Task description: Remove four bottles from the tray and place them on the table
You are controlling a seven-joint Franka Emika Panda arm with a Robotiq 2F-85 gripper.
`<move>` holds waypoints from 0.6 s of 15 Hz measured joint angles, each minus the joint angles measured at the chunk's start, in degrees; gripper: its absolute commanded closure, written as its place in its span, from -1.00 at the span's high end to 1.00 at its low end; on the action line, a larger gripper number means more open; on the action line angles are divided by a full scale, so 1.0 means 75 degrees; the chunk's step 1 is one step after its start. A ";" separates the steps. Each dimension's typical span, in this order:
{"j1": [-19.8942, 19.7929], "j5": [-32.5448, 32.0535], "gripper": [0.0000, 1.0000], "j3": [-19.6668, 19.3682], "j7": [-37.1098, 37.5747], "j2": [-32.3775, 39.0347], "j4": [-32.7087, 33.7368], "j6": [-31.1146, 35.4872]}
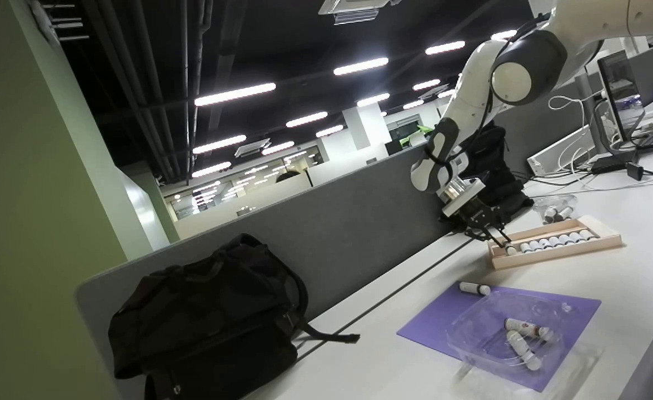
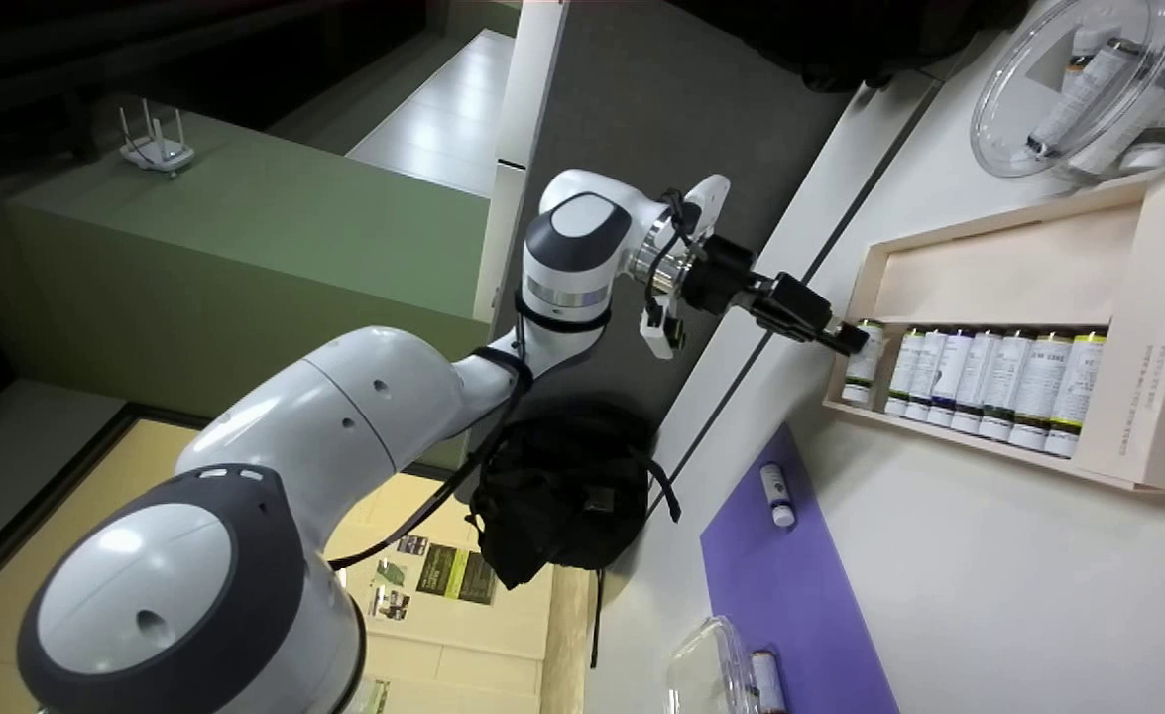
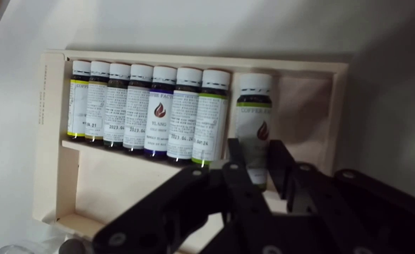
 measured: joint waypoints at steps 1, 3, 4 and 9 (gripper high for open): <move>-0.0011 0.0079 -0.88 0.0017 -0.0085 -0.0173 0.0001 0.0000; -0.0043 0.0285 -0.88 0.0047 -0.0267 -0.0519 -0.0001 0.0001; -0.0062 0.0414 -0.88 0.0068 -0.0371 -0.0683 -0.0004 0.0006; -0.0126 0.1045 -0.88 0.0408 -0.1225 -0.1111 -0.0316 0.0817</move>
